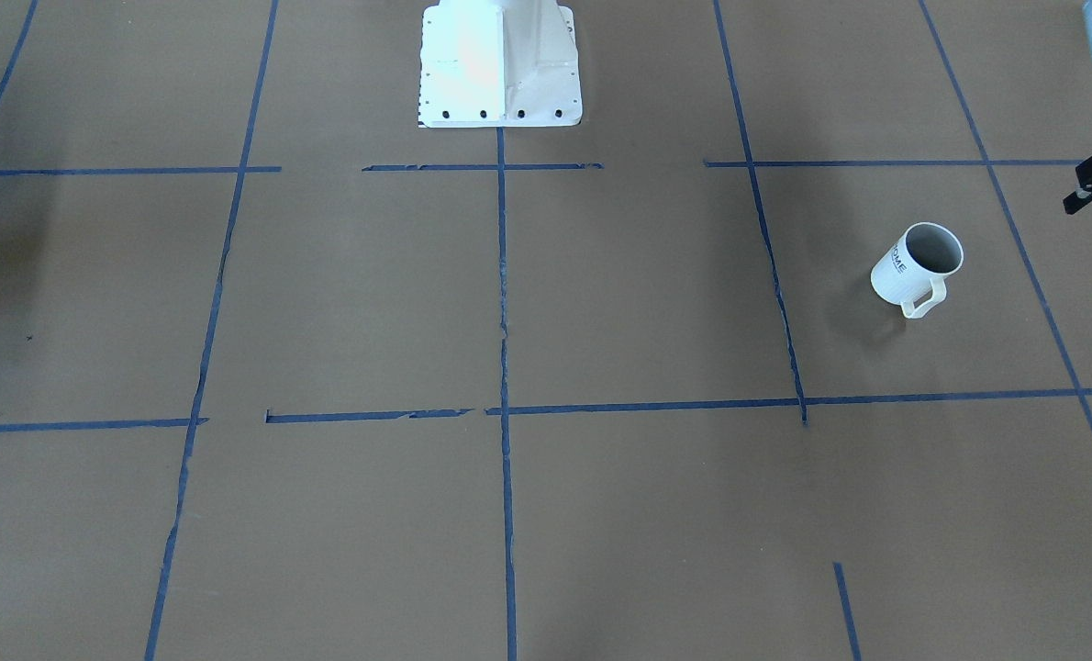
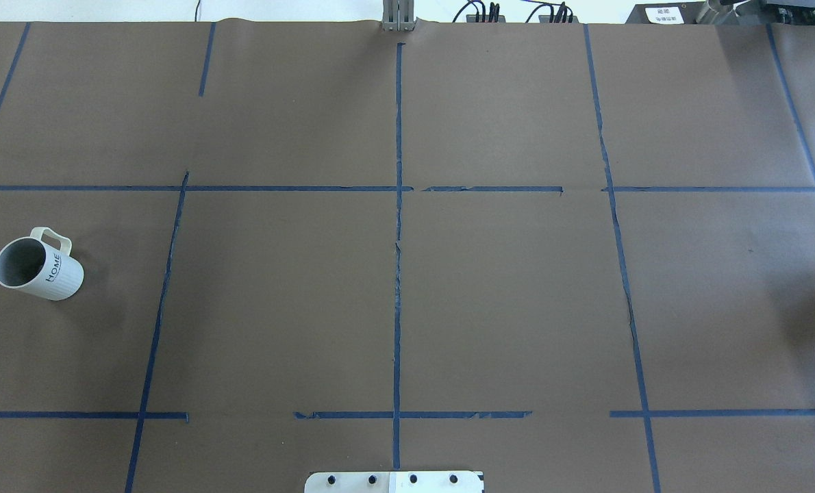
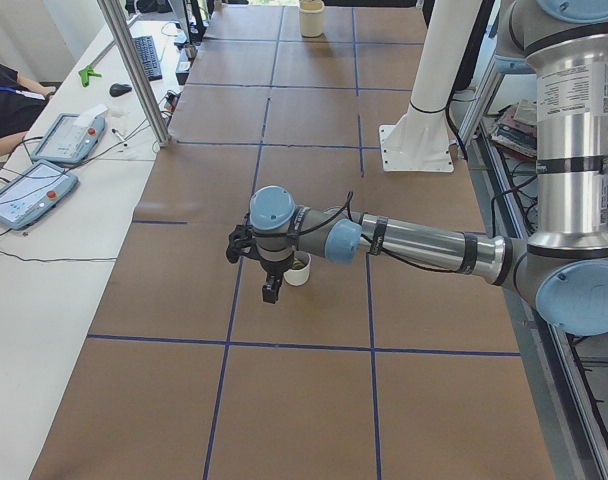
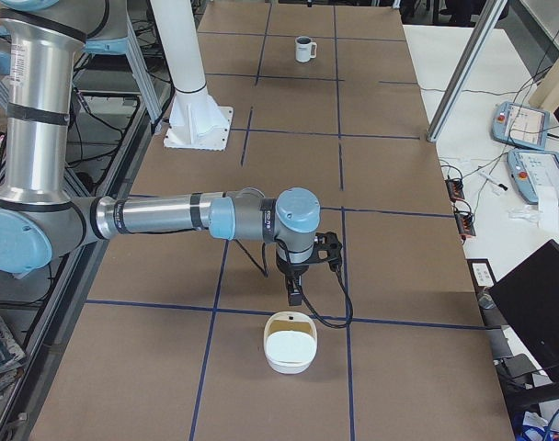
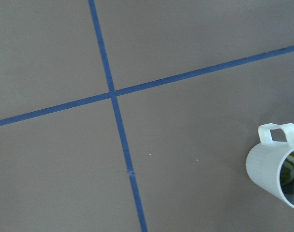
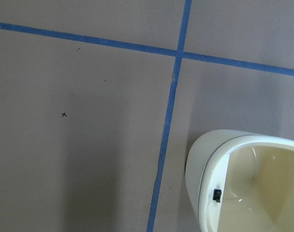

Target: Left arm hands cup to right arm to dump lemon

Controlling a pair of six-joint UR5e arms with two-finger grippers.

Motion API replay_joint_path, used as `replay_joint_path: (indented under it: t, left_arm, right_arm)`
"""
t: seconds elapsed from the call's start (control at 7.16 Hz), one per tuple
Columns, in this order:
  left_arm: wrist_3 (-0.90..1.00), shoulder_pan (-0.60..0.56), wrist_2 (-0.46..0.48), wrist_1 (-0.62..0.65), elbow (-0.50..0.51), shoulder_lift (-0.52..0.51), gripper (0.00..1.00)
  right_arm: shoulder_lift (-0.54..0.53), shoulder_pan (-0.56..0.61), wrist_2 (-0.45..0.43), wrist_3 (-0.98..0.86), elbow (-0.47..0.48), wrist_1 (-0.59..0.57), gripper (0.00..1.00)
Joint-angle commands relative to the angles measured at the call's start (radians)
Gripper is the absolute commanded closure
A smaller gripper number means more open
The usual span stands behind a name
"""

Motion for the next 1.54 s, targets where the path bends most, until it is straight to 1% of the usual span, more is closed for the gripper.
replay_joint_path:
  t: [0.0,0.14,0.42,0.7,0.98,1.12,1.26,1.4]
  left_arm:
    - [-0.397,0.201,0.142,-0.257,-0.004,0.042,0.00]
    - [-0.475,0.250,0.173,-0.308,0.012,0.044,0.00]
    - [-0.486,0.292,0.175,-0.309,0.016,0.045,0.00]
    - [-0.491,0.329,0.175,-0.312,0.044,0.039,0.00]
    - [-0.489,0.332,0.175,-0.315,0.061,0.035,0.00]
    - [-0.493,0.332,0.174,-0.317,0.062,0.033,0.20]
    - [-0.497,0.332,0.173,-0.318,0.062,0.032,0.69]
    - [-0.500,0.332,0.172,-0.318,0.062,0.032,0.93]
  right_arm:
    - [0.000,0.000,0.000,0.000,0.000,0.000,0.00]
    - [0.000,0.000,0.000,0.000,0.000,0.000,0.00]
    - [0.000,0.000,0.000,0.000,0.000,-0.002,0.00]
    - [0.000,0.000,0.000,0.000,-0.002,-0.002,0.00]
    - [0.000,0.000,-0.001,0.000,-0.002,-0.002,0.00]
    - [0.000,0.000,-0.001,-0.002,-0.002,-0.002,0.00]
    - [0.000,0.000,-0.001,-0.002,-0.003,-0.002,0.00]
    - [0.000,0.000,-0.001,-0.002,-0.002,-0.002,0.00]
